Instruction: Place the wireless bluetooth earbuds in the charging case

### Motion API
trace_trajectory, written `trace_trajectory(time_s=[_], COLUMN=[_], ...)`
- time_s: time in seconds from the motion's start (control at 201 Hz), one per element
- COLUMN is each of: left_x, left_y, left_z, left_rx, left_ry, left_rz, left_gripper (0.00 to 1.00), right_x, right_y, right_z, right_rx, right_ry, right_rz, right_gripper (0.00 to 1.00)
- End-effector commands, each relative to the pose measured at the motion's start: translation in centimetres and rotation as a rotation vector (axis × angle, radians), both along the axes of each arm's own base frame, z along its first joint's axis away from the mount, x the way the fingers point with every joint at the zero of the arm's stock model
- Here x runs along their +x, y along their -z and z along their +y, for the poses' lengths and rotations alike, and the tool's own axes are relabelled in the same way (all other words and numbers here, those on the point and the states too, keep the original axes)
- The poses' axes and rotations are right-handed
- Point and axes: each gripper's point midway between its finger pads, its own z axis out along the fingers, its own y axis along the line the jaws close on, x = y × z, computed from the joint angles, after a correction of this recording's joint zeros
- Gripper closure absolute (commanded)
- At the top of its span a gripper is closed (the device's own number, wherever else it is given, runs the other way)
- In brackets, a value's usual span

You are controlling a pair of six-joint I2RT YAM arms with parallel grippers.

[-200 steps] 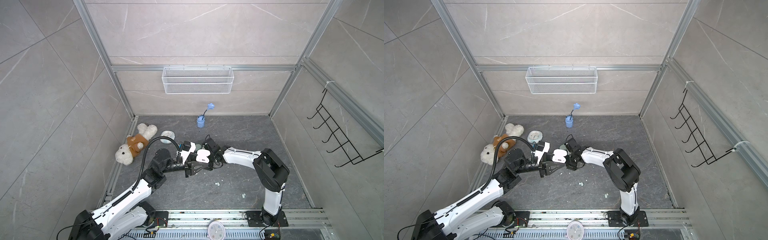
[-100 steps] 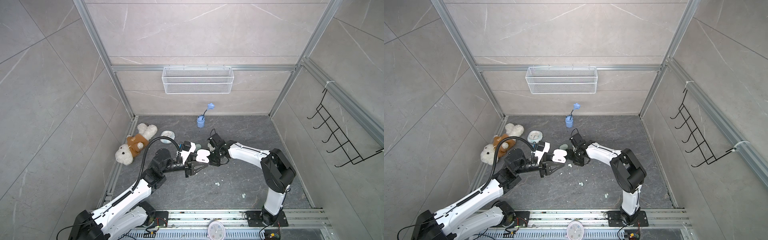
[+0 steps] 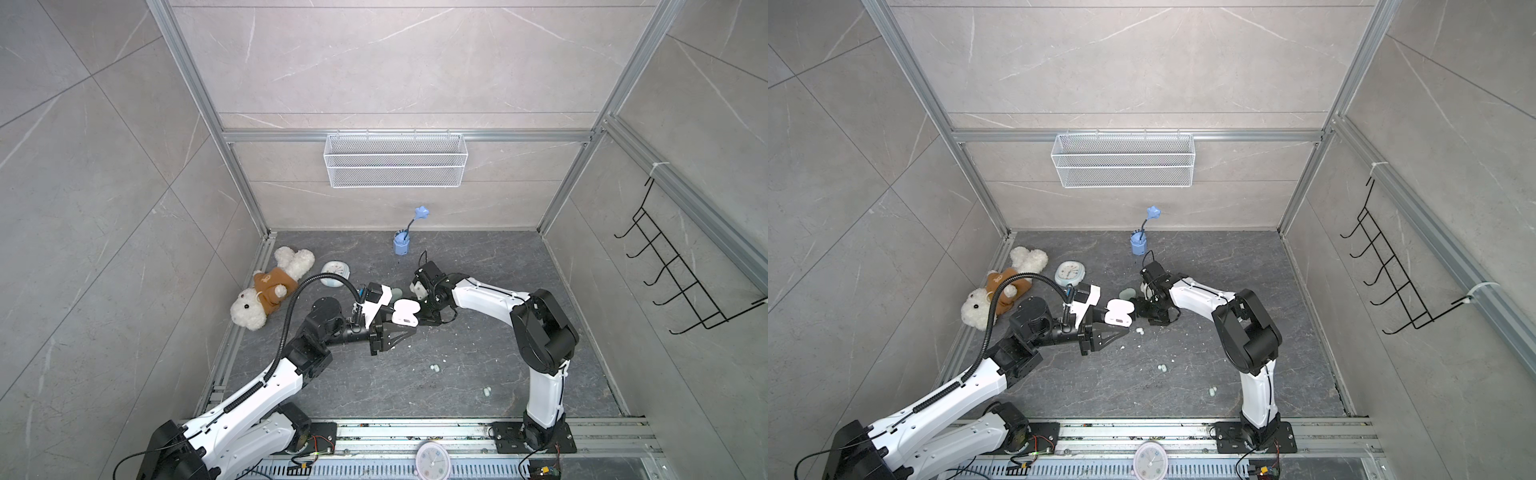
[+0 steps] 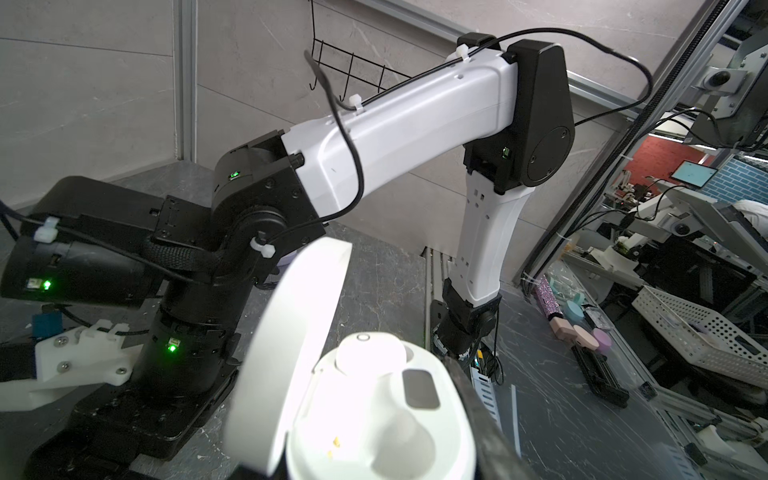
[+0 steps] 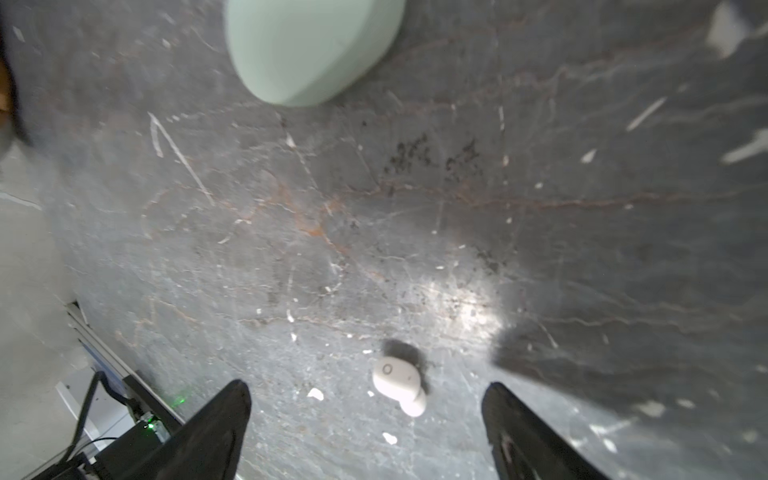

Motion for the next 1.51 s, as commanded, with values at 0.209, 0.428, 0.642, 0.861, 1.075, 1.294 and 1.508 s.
trace_trajectory(time_s=[0.209,0.428,0.642,0.861,1.075,1.294,1.508], left_x=[-0.2,-0.2,-0.2,-0.1,-0.1,-0.1,-0.1], left_y=[-2.0,-1.9,-1.8,-1.7,-1.7,-1.7,-1.6], left_z=[0.2,0.2,0.2,0.2,0.2,0.2,0.2], left_rx=[-0.039,-0.039,-0.038,-0.037,-0.037,-0.037,-0.036], left_ry=[0.002,0.002,0.002,0.001,0.000,-0.001,-0.001], left_rz=[-0.084,-0.079,-0.076,-0.075,-0.074,-0.074,-0.072], left_gripper=[0.86,0.86,0.86,0.86,0.86,0.86,0.86], right_x=[-1.9,-2.5,-2.7,-2.7,-2.8,-3.3,-4.0], right_y=[1.2,1.0,0.6,-0.2,-1.0,-1.7,-1.9], right_z=[1.9,2.2,2.8,3.4,3.8,4.5,5.2], right_rx=[0.004,0.005,0.031,0.057,0.077,0.091,0.093], right_ry=[-0.104,-0.121,-0.132,-0.138,-0.147,-0.165,-0.191], right_rz=[0.038,0.045,0.047,0.041,0.038,0.038,0.046], right_gripper=[0.10,0.10,0.10,0.10,0.10,0.11,0.10])
